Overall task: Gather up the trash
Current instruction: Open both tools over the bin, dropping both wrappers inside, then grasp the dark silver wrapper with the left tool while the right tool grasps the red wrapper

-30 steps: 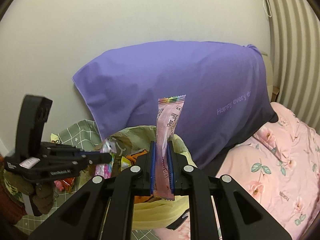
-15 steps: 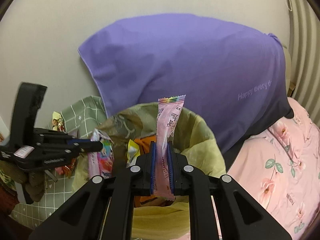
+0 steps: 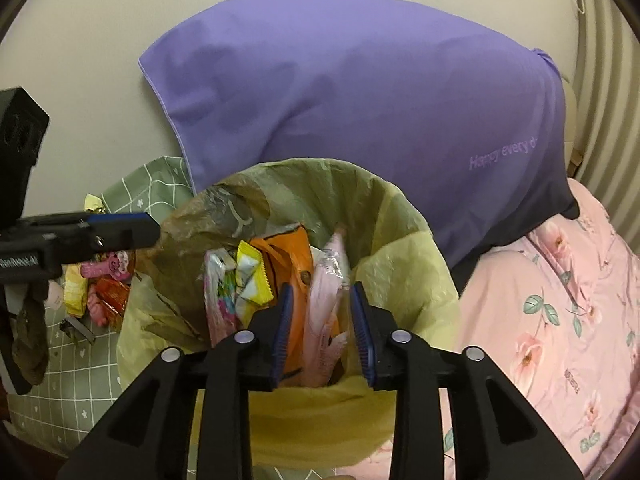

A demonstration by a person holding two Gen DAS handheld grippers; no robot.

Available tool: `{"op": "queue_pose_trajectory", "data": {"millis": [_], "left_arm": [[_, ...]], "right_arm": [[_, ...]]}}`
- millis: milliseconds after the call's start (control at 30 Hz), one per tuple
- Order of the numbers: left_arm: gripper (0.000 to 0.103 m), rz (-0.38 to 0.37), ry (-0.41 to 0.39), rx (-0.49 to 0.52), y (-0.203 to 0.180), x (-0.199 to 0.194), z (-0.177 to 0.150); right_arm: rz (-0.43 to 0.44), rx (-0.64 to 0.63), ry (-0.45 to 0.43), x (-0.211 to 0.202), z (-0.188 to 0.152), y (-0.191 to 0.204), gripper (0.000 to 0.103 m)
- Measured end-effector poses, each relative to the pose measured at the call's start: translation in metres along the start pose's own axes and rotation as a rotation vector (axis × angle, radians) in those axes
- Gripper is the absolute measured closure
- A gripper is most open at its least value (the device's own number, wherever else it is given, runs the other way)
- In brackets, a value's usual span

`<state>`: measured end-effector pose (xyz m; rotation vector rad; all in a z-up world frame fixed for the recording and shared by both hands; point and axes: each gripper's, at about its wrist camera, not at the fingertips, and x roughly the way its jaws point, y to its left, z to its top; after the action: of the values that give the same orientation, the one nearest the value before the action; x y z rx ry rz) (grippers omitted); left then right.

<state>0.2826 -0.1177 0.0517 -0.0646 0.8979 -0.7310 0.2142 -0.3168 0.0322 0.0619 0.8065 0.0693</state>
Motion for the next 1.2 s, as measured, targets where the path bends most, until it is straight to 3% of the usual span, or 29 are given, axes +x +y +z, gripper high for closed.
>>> {"op": "queue_pose_trajectory", "data": {"millis": [67, 200, 333, 600, 733, 933, 1200], "left_arm": [[0.046, 0.025, -0.019, -0.005, 0.001, -0.006, -0.001], [0.043, 0.158, -0.074, 0.012, 0.004, -0.021, -0.006], [0.033, 0.226, -0.098, 0.006, 0.015, -0.041, -0.016], [0.032, 0.346, -0.141, -0.074, 0.075, -0.089, -0.058], [0.022, 0.374, -0.143, -0.17, 0.119, -0.111, -0.09], [0.022, 0.408, -0.078, -0.312, 0.173, -0.127, -0.141], [0.024, 0.445, -0.041, -0.38, 0.189, -0.136, -0.203]], "right_arm": [[-0.008, -0.001, -0.001, -0.002, -0.002, 0.0, 0.071], [-0.012, 0.001, -0.023, -0.011, -0.003, 0.003, 0.067], [0.006, -0.013, -0.056, -0.017, 0.002, 0.018, 0.067], [0.052, -0.064, -0.089, -0.009, 0.009, 0.071, 0.067], [0.104, -0.082, -0.082, 0.0, 0.008, 0.098, 0.067], [0.221, -0.133, -0.035, 0.017, -0.002, 0.148, 0.059], [0.32, -0.241, 0.092, 0.059, -0.034, 0.208, 0.059]]}}
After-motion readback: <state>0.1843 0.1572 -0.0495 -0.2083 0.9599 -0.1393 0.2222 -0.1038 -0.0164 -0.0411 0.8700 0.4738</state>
